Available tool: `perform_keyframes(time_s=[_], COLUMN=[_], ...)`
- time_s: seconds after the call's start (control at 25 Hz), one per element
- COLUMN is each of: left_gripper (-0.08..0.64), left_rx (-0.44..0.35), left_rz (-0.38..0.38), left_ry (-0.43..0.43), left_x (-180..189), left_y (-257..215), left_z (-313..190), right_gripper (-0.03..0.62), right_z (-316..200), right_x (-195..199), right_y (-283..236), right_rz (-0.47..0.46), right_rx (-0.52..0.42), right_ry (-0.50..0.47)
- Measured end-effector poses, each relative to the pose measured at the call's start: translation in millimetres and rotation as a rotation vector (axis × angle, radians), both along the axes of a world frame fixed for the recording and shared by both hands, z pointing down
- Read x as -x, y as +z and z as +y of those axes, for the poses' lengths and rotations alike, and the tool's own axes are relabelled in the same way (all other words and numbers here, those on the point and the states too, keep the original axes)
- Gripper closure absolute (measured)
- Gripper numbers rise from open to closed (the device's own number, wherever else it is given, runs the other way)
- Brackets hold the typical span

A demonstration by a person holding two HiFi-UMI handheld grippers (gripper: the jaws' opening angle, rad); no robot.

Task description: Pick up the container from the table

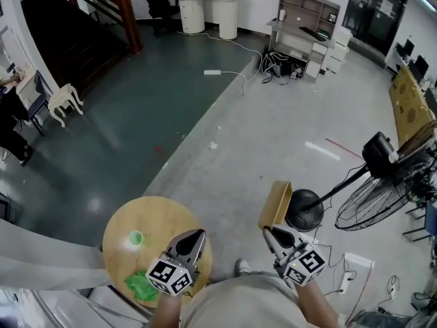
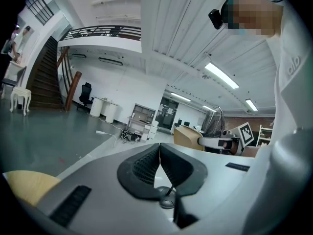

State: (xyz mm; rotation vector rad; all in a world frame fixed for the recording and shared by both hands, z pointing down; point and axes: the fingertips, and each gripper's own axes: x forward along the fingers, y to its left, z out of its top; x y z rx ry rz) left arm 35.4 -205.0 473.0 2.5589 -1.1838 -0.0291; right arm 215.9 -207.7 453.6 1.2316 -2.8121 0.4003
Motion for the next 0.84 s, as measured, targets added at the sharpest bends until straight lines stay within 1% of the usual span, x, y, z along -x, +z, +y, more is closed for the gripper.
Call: perform_keyframes(time_s=[0.56,0.84], left_gripper=[0.543,0.543], left_rx=[0.013,0.012], left_rz=[-0.006,-0.005], left_ry=[-0.043,-0.048], left_x=[9.9,15.3], left_y=[3.6,3.5], left_z=[11.7,11.8], right_gripper=[0.548,0.548], right_z=[2.4,1.5], right_x=[6.8,13.4], right_y=[6.6,6.7], right_rz=[-0.009,-0.002], right_rx=[0.016,0.013], right_ry=[-0.019,-0.027])
